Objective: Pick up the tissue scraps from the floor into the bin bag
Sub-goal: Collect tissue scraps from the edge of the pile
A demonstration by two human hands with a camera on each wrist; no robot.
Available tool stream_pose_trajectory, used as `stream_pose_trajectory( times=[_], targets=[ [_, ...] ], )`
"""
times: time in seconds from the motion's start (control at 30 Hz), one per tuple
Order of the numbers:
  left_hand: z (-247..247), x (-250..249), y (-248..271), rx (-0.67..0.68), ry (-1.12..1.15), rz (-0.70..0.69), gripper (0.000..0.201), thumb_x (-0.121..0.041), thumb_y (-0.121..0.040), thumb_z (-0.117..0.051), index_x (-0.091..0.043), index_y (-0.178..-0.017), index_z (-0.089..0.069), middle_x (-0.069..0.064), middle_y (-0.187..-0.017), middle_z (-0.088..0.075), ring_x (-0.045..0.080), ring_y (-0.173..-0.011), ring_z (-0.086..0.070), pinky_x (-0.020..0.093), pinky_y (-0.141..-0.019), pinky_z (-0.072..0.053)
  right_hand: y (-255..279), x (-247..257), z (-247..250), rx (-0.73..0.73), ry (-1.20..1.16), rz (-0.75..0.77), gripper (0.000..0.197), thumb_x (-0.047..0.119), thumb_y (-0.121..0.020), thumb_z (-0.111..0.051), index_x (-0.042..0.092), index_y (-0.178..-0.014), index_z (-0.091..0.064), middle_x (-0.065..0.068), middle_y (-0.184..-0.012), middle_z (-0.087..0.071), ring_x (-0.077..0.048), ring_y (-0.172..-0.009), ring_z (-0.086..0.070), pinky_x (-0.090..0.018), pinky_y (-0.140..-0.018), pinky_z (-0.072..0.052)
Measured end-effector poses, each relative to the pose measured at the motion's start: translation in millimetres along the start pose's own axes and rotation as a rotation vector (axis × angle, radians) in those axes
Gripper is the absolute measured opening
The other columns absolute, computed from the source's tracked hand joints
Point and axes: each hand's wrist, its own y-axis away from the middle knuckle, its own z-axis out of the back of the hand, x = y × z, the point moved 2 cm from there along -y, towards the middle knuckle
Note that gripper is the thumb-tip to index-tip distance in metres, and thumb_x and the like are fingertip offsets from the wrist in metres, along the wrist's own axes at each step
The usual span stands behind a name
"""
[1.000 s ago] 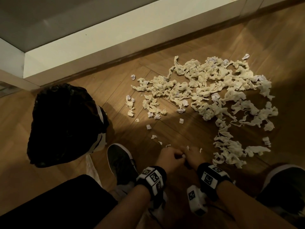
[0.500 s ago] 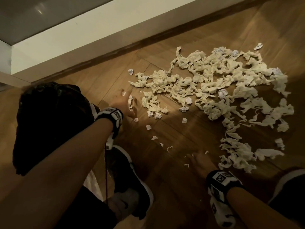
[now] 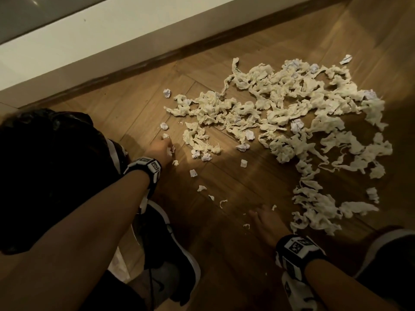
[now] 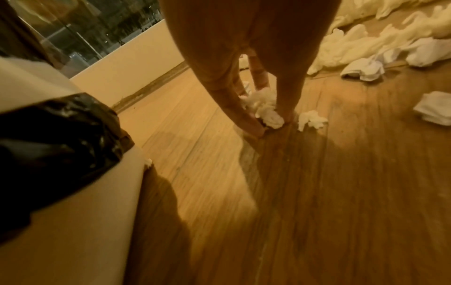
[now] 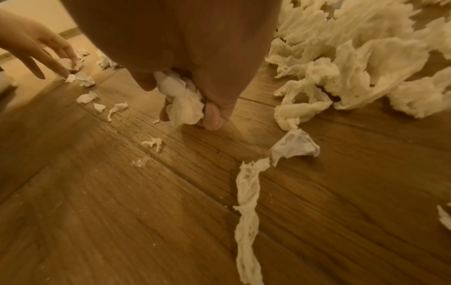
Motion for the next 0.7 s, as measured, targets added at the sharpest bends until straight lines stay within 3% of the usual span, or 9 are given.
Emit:
stream_pose_trajectory(
  times=[0.07,0.13,0.2,0.3,0.37,0.47,0.53,0.63,0.7],
  targets=[
    [-3,1,3,-0.015,0.048,-0.031,0.026,-0.016,-0.082,-0.069,-0.01,-0.106,-0.062,0.011,-0.116,-0.056,0.026,-0.107,-0.052,0.028,-0.076,-0.039,-1,-1,-1,-0.033,-0.037,-0.019,0.032,0.03,-0.103,-0.029,0.028,-0.078,-0.049,-0.005,-0.101,-0.049,-0.012,-0.086,-0.047,-0.021,-0.075,-0.031],
    [-1,4,4,-0.061,0.171,-0.006,0.02,-0.013,-0.081,-0.069,-0.01,-0.101,-0.065,0.008,-0.112,-0.059,0.024,-0.104,-0.054,0.028,-0.073,-0.041,0,-1,-3,-0.001,0.0,-0.021,0.033,0.028,-0.103,-0.028,0.017,-0.097,-0.059,-0.007,-0.104,-0.05,-0.014,-0.092,-0.048,-0.023,-0.078,-0.034],
    [6,6,1,-0.141,0.344,0.053,0.019,-0.014,-0.084,-0.068,-0.012,-0.102,-0.063,0.004,-0.107,-0.057,0.02,-0.095,-0.058,0.027,-0.069,-0.045,-1,-2,-3,-0.01,0.038,-0.014,0.036,0.026,-0.103,-0.029,0.008,-0.116,-0.057,-0.012,-0.11,-0.052,-0.024,-0.104,-0.05,-0.028,-0.084,-0.038],
    [23,5,-9,-0.211,0.52,0.112,0.035,-0.017,-0.083,-0.07,-0.017,-0.115,-0.055,0.002,-0.109,-0.053,0.019,-0.095,-0.059,0.035,-0.077,-0.056,0,0,-3,0.021,0.078,-0.019,0.033,0.023,-0.103,-0.032,0.009,-0.124,-0.054,-0.011,-0.116,-0.05,-0.025,-0.111,-0.049,-0.031,-0.091,-0.039],
    [32,6,-19,-0.209,0.481,0.116,0.054,-0.015,-0.079,-0.074,-0.019,-0.126,-0.05,0.008,-0.119,-0.055,0.026,-0.103,-0.059,0.043,-0.083,-0.056,2,1,-4,0.049,0.072,-0.009,0.033,0.021,-0.103,-0.031,0.011,-0.126,-0.052,-0.005,-0.112,-0.046,-0.021,-0.11,-0.048,-0.028,-0.09,-0.039],
    [30,8,-33,-0.116,0.351,0.112,0.07,-0.013,-0.075,-0.078,-0.02,-0.136,-0.043,0.015,-0.125,-0.053,0.031,-0.108,-0.056,0.04,-0.079,-0.055,1,-2,-5,-0.007,0.033,-0.025,0.035,0.028,-0.104,-0.028,0.015,-0.12,-0.056,-0.005,-0.114,-0.046,-0.015,-0.096,-0.051,-0.026,-0.084,-0.043],
    [23,6,-37,-0.086,0.318,0.109,0.064,-0.01,-0.077,-0.076,-0.018,-0.132,-0.045,0.016,-0.126,-0.052,0.032,-0.107,-0.055,0.038,-0.076,-0.052,-1,-4,-8,-0.026,0.011,-0.045,0.036,0.032,-0.103,-0.028,0.015,-0.114,-0.058,-0.003,-0.11,-0.045,-0.012,-0.089,-0.05,-0.025,-0.081,-0.043],
    [14,2,-40,-0.086,0.325,0.134,0.042,-0.01,-0.083,-0.068,-0.011,-0.122,-0.05,0.017,-0.12,-0.055,0.029,-0.095,-0.057,0.035,-0.071,-0.05,-2,-5,-11,-0.034,0.058,-0.008,0.034,0.028,-0.103,-0.029,0.013,-0.117,-0.056,-0.006,-0.108,-0.046,-0.018,-0.097,-0.051,-0.028,-0.084,-0.042],
    [13,1,-40,-0.083,0.296,0.148,0.034,-0.014,-0.088,-0.065,-0.008,-0.119,-0.054,0.016,-0.121,-0.055,0.029,-0.097,-0.058,0.033,-0.07,-0.049,-2,-6,-11,-0.039,0.051,-0.007,0.033,0.029,-0.103,-0.029,0.014,-0.113,-0.057,-0.002,-0.104,-0.044,-0.013,-0.089,-0.05,-0.025,-0.079,-0.041]
  ],
)
